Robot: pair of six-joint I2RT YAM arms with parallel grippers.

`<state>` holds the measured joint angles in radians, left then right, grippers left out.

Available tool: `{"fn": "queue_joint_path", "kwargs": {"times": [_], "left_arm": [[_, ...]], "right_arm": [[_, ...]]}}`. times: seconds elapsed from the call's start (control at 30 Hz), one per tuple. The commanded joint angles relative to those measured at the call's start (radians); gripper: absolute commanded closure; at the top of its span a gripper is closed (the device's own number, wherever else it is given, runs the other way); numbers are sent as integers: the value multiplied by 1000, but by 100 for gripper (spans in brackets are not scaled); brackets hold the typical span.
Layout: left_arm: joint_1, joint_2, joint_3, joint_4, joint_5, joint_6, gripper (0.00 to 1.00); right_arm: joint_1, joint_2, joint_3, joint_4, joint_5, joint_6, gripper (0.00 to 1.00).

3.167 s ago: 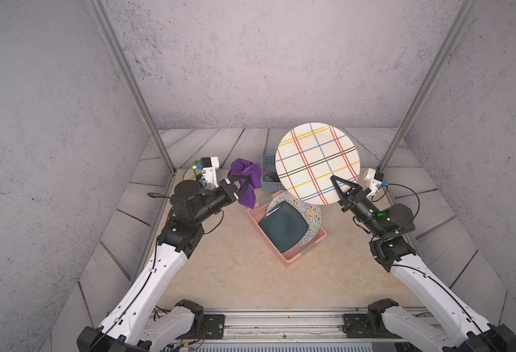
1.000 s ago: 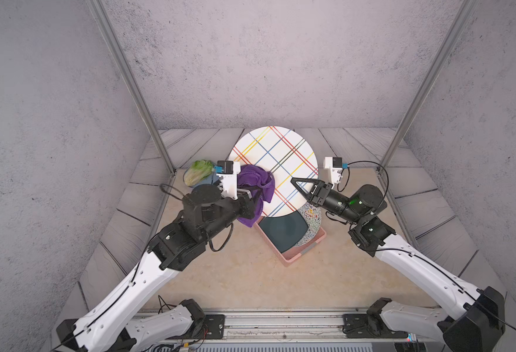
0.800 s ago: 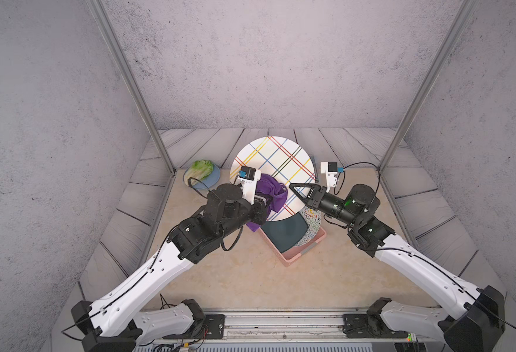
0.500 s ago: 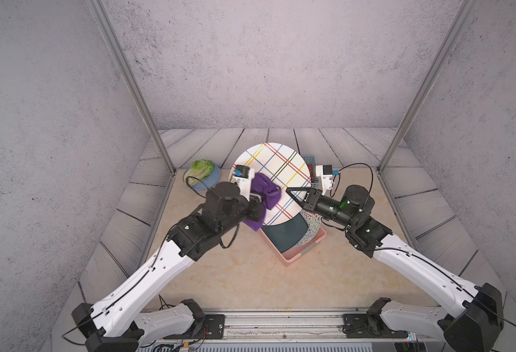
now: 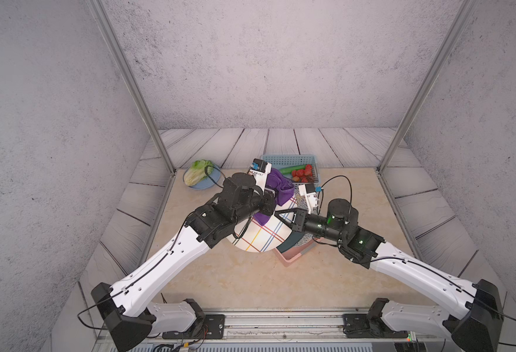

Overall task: Wipe the wet plate dry
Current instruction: Wipe the plate with towel, then place the plate at the center of the board.

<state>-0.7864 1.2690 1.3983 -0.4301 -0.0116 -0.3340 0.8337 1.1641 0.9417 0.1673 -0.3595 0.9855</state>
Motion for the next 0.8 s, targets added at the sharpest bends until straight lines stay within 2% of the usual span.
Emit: {"fn": "queue_joint_path", "kwargs": {"times": [0.0, 0.1, 0.17, 0.27, 0.4, 0.53, 0.77], "left_arm": [[30, 34, 12, -95, 24, 40, 100], [31, -19, -13, -106, 76, -17, 100], [36, -130, -57, -96, 32, -55, 100], [69, -311, -68, -168, -39, -82, 100], [76, -458, -30, -311, -156, -100, 100], [76, -542, -67, -357, -229, -126, 100], [76, -565, -128, -368, -213, -150, 100]], "right_arm": [[43, -49, 52, 226, -130, -96, 100], [-8, -76, 3, 201, -6, -69, 100], [-54, -56, 5, 138, -3, -33, 100], [-46, 2, 11, 83, -56, -64, 100], [49, 119, 12, 66, -40, -79, 100], [161, 281, 55, 96, 17, -86, 100], [229, 602, 190, 169, 59, -51, 100]]}}
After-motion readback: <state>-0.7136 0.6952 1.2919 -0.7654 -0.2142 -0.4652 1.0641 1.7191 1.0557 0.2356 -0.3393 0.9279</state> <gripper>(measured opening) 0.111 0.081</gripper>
